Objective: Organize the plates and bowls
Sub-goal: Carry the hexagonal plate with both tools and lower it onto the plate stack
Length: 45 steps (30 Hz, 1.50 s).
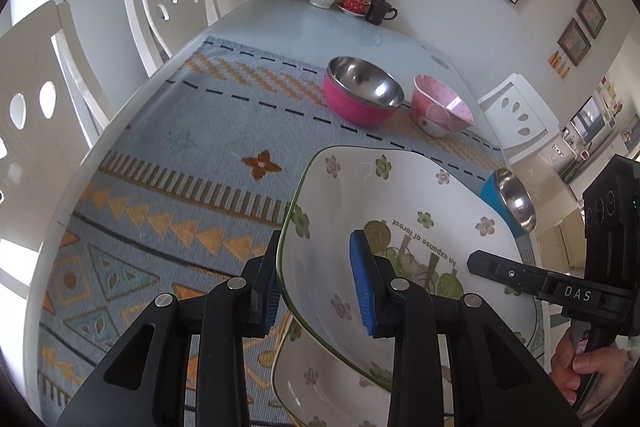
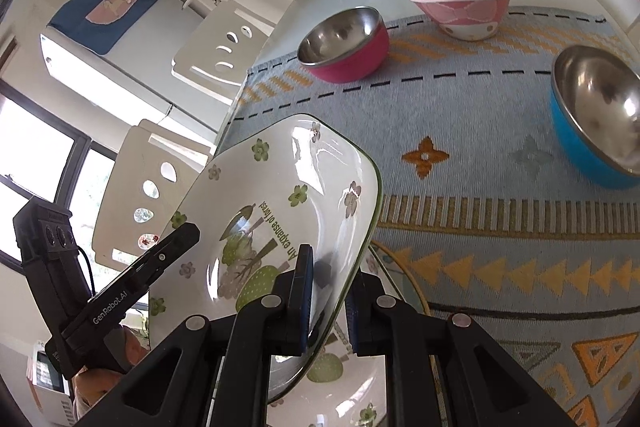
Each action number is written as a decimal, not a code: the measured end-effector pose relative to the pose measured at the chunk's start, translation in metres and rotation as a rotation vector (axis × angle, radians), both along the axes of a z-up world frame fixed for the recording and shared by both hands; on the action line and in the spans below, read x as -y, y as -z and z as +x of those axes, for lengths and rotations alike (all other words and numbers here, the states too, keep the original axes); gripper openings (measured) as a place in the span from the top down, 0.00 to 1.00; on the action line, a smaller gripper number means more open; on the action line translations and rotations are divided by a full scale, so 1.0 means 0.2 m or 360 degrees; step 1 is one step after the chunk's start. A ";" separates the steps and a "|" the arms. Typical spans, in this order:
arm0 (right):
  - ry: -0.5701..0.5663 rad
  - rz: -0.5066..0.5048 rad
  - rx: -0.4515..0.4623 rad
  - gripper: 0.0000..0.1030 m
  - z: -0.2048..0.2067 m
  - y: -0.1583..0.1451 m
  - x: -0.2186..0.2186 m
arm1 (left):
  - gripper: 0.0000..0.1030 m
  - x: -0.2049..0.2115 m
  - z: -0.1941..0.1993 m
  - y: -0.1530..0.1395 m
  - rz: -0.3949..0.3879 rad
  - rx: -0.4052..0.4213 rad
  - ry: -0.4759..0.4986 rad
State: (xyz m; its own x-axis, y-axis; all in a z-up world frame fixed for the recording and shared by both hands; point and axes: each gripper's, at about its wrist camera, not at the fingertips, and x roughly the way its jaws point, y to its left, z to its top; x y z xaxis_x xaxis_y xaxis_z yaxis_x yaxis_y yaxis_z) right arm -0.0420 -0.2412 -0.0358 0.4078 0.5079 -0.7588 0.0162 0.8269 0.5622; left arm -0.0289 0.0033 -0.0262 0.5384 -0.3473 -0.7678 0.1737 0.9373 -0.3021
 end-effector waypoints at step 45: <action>0.0080 -0.0113 -0.0236 0.86 -0.24 0.16 -0.01 | 0.73 0.10 -0.33 0.19 0.0215 -0.0254 0.0094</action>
State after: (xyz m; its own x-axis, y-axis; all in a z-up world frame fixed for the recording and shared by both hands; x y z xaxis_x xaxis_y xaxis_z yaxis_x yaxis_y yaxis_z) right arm -0.0904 -0.2385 -0.0672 0.3122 0.4328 -0.8457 0.1368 0.8604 0.4909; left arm -0.0947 -0.0174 -0.0641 0.3879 -0.2627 -0.8835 0.1895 0.9608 -0.2024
